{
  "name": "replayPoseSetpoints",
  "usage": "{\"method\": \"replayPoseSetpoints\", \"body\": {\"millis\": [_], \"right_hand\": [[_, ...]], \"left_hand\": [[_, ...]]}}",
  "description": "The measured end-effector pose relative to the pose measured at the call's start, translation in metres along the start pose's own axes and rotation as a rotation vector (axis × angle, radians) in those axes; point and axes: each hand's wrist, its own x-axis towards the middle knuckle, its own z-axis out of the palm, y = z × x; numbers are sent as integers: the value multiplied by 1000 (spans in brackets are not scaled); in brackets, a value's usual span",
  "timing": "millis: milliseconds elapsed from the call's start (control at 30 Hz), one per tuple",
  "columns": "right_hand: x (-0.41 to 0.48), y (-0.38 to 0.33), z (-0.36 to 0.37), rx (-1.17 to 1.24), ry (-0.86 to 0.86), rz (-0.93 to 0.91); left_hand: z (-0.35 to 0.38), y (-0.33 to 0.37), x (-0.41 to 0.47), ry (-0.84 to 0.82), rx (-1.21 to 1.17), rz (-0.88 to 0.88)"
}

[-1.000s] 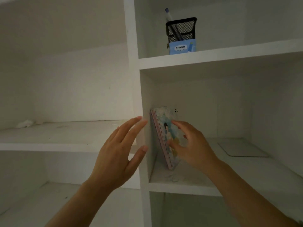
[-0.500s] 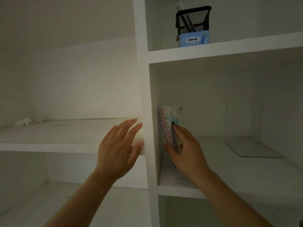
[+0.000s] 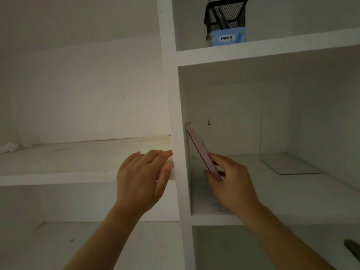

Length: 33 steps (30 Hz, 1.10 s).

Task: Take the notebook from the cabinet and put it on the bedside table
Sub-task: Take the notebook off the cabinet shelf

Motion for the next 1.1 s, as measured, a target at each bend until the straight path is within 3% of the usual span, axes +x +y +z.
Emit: {"method": "replayPoseSetpoints", "body": {"millis": [567, 1100], "right_hand": [[-20, -17, -4, -207, 254, 21], [-51, -54, -51, -372, 323, -76]], "left_hand": [[-6, -1, -2, -40, -64, -14], [-18, -8, -9, -131, -116, 93]]}}
